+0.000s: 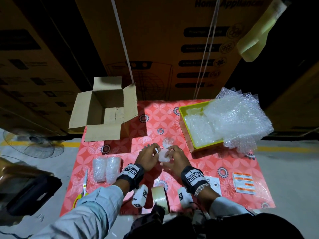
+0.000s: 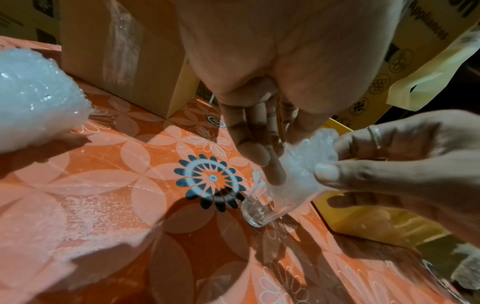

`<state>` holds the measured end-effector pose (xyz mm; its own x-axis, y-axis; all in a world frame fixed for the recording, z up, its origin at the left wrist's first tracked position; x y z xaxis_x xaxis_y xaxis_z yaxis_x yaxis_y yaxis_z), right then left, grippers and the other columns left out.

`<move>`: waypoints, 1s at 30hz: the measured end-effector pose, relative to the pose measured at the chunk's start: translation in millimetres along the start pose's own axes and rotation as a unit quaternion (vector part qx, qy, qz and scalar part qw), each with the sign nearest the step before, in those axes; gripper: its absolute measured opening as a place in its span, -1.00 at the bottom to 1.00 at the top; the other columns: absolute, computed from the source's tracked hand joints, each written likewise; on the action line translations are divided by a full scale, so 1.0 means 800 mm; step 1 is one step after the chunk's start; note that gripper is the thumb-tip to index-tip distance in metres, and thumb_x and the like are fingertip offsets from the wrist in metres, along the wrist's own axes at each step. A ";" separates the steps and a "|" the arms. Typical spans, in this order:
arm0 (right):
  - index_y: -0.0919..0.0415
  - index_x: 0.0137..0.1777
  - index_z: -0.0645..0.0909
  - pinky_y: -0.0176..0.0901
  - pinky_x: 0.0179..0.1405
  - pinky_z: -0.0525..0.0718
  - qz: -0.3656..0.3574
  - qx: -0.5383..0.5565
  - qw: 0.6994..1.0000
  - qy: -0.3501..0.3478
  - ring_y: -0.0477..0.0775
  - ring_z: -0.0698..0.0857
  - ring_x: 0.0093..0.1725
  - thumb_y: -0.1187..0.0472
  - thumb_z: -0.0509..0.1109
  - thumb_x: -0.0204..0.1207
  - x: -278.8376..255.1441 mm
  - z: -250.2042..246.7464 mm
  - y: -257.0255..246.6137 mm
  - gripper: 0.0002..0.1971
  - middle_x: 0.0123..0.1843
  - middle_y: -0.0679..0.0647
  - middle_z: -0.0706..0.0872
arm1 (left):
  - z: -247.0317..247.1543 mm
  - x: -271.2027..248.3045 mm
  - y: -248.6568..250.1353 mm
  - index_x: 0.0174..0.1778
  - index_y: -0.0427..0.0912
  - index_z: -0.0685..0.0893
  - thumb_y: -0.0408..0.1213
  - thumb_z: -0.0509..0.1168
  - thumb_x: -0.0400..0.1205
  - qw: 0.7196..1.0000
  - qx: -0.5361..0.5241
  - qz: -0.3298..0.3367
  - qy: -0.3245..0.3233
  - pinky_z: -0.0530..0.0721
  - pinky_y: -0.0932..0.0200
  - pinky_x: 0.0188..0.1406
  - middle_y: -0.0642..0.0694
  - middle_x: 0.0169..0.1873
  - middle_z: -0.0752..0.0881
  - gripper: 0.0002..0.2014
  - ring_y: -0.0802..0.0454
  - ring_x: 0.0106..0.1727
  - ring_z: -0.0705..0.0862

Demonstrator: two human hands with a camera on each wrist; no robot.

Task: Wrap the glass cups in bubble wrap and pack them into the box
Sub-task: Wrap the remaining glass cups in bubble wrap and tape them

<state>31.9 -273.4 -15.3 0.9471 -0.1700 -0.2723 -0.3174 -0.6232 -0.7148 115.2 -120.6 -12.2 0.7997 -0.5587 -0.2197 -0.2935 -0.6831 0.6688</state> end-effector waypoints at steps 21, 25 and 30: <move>0.16 0.30 0.79 0.02 0.61 0.42 0.002 -0.128 0.992 -0.018 0.10 0.42 0.57 0.31 0.30 0.65 -0.005 0.007 0.000 -0.68 0.62 0.00 0.46 | 0.009 0.017 -0.014 -0.21 -0.09 0.63 -0.24 0.51 0.51 0.978 -0.050 -0.202 0.003 0.65 0.05 -0.07 -0.13 -0.17 0.79 -0.84 -0.18 -0.07 0.75; 0.12 0.38 0.74 0.07 0.63 0.37 -0.012 -0.176 0.984 -0.035 0.18 0.30 0.66 0.28 0.33 0.62 -0.011 0.004 -0.008 -0.63 0.70 0.08 0.34 | 0.010 0.022 -0.014 -0.24 -0.13 0.64 -0.21 0.47 0.40 0.974 -0.060 -0.219 -0.021 0.61 0.11 -0.16 -0.10 -0.22 0.77 -0.85 -0.16 -0.12 0.73; 0.15 0.22 0.79 -0.02 0.60 0.39 -0.017 -0.141 0.990 0.013 0.15 0.35 0.62 0.31 0.36 0.60 -0.017 -0.007 -0.015 -0.73 0.64 0.05 0.41 | 0.007 0.029 -0.018 -0.20 -0.11 0.69 0.17 0.48 0.42 0.972 -0.073 -0.223 -0.006 0.64 0.06 -0.17 -0.06 -0.28 0.81 -0.62 -0.11 -0.18 0.76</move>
<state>23.1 -268.0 0.6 0.9589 -0.1625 -0.2328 -0.2631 -0.8170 -0.5132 135.0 -126.5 -30.9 0.8243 -0.2287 -0.5179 0.1583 -0.7852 0.5987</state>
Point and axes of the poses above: each hand's wrist, its own x-axis towards the middle knuckle, its own z-axis out of the palm, y = z × x, the point moved 2 cm from there along x, towards the middle knuckle
